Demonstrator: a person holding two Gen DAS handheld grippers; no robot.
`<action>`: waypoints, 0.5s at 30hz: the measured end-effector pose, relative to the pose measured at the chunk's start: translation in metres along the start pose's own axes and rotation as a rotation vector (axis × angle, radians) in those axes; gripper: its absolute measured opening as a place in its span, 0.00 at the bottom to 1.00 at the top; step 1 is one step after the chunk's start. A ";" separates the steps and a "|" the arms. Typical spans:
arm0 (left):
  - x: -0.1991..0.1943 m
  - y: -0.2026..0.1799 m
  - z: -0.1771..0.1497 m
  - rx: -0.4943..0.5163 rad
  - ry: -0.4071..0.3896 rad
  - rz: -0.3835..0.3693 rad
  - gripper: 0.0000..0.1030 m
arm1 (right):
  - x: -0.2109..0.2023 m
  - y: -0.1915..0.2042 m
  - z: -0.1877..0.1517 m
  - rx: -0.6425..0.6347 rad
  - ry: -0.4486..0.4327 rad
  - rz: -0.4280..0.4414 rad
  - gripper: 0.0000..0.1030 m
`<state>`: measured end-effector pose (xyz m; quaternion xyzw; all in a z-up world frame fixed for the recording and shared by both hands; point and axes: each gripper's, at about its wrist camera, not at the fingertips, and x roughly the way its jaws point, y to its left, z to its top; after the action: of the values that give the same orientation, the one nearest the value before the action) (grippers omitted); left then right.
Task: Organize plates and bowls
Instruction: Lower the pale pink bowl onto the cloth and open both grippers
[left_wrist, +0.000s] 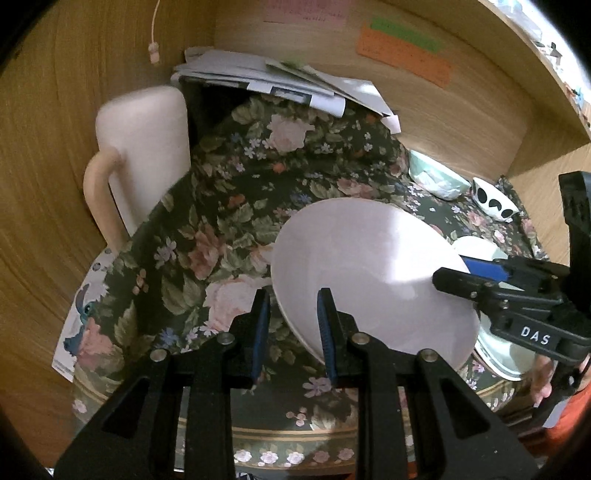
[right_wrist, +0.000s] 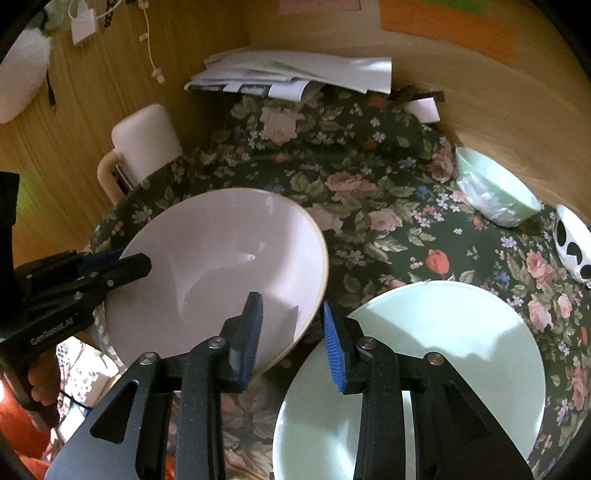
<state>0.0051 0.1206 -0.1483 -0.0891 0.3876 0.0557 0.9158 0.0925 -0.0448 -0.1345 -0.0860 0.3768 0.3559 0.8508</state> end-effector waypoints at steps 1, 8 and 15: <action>-0.001 0.000 0.001 -0.003 -0.001 0.000 0.27 | -0.002 -0.001 0.001 0.000 -0.009 -0.002 0.34; -0.019 -0.008 0.017 -0.004 -0.071 0.022 0.46 | -0.028 -0.015 0.004 0.010 -0.106 -0.032 0.55; -0.039 -0.036 0.034 0.039 -0.165 0.008 0.67 | -0.056 -0.042 0.010 0.038 -0.193 -0.068 0.61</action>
<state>0.0080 0.0909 -0.0921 -0.0647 0.3124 0.0589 0.9459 0.1001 -0.1019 -0.0930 -0.0478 0.2968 0.3263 0.8962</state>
